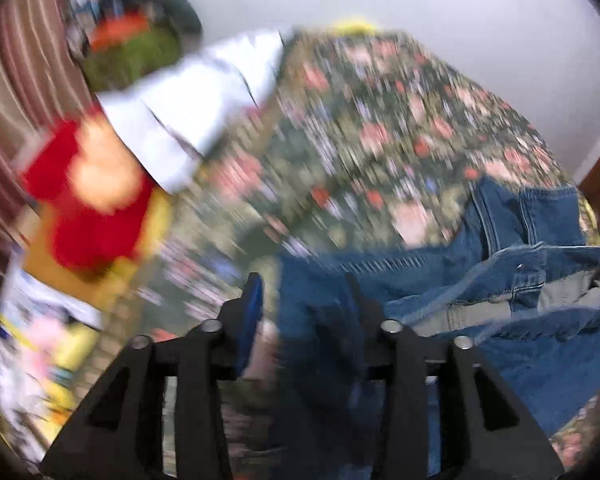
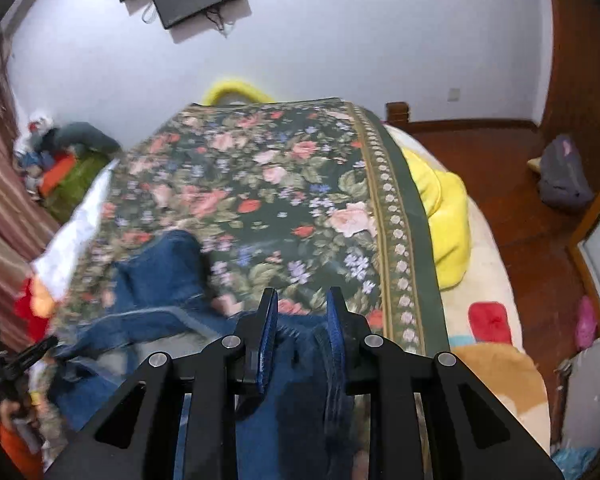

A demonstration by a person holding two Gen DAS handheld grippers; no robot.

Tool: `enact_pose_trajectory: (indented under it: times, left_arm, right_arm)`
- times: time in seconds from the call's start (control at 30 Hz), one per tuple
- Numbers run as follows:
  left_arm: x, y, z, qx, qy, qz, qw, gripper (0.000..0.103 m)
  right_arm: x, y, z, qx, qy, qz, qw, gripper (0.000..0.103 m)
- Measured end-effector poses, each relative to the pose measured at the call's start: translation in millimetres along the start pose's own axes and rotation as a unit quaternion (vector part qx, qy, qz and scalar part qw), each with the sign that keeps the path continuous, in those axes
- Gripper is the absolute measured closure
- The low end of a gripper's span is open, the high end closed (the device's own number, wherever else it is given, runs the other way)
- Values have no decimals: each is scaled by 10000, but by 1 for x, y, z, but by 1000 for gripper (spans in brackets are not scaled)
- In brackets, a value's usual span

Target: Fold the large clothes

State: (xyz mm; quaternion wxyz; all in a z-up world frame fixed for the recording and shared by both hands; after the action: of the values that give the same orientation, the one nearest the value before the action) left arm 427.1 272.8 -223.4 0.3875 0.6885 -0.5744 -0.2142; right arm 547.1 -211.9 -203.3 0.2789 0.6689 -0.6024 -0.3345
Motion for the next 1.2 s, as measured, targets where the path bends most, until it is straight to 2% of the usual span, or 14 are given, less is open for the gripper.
enact_pose_trajectory:
  times: [0.03,0.13,0.3,0.5,0.63,0.73,0.87,0.93,0.97,1.03,1.07,1.2]
  left_arm:
    - [-1,12,-4,127,-84,-95,9998,44]
    - [2,37,-7,275,-238,-43,9993,42]
    - [28,43,21,-135,-320,528,9980,39]
    - [69,10,66,-782,-447,900,9919,39]
    - [93,-12,82,-986,-648,894,9890,39]
    - [107,-31,79,-1000,-926,668,9884,37]
    - [112,-60,66,-1090,-1007,611,9870,36]
    - [109,-72,56,-1041,-939,536,9887,34]
    - [106,-77,49,-954,-886,445,9905,34]
    - [93,-83,34,-722,-708,31,9949,34]
    - [86,-86,28,-640,-563,-27,9964,34]
    - [66,-103,20,-669,-252,52,9974,27]
  right_arm:
    - [-1,11,3,34,81,-34,10000,82]
    - [-13,37,18,142,521,-43,9985,82]
    - [-47,59,62,116,1283,-276,9913,83]
    - [-73,29,108,-474,1576,-351,9857,82]
    - [-83,-6,124,-926,1636,-376,9815,82]
    - [-91,-32,117,-932,1683,-282,9809,82]
    - [-103,-68,87,-1011,1572,-126,9823,83]
    - [-106,-78,68,-849,1499,-34,9850,83]
    - [-106,-80,54,-615,1419,35,9880,83]
    - [-108,-83,37,-348,1300,60,9909,83]
    - [-108,-89,28,-259,1205,70,9923,83]
    - [-111,-105,23,-319,1308,195,9907,83]
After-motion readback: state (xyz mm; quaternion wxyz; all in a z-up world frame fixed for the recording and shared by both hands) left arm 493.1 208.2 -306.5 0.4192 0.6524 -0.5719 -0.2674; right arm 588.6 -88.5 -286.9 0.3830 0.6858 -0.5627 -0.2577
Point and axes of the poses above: each gripper's, at about its wrist camera, not at the fingertips, and y roughly against the way its jaws point, x to its right, z to its underside, the point moved 5 cm from there along -y, roughly the way its jaws point, and after that the axes turned 10 degrees about z, right-handed, at the moved point
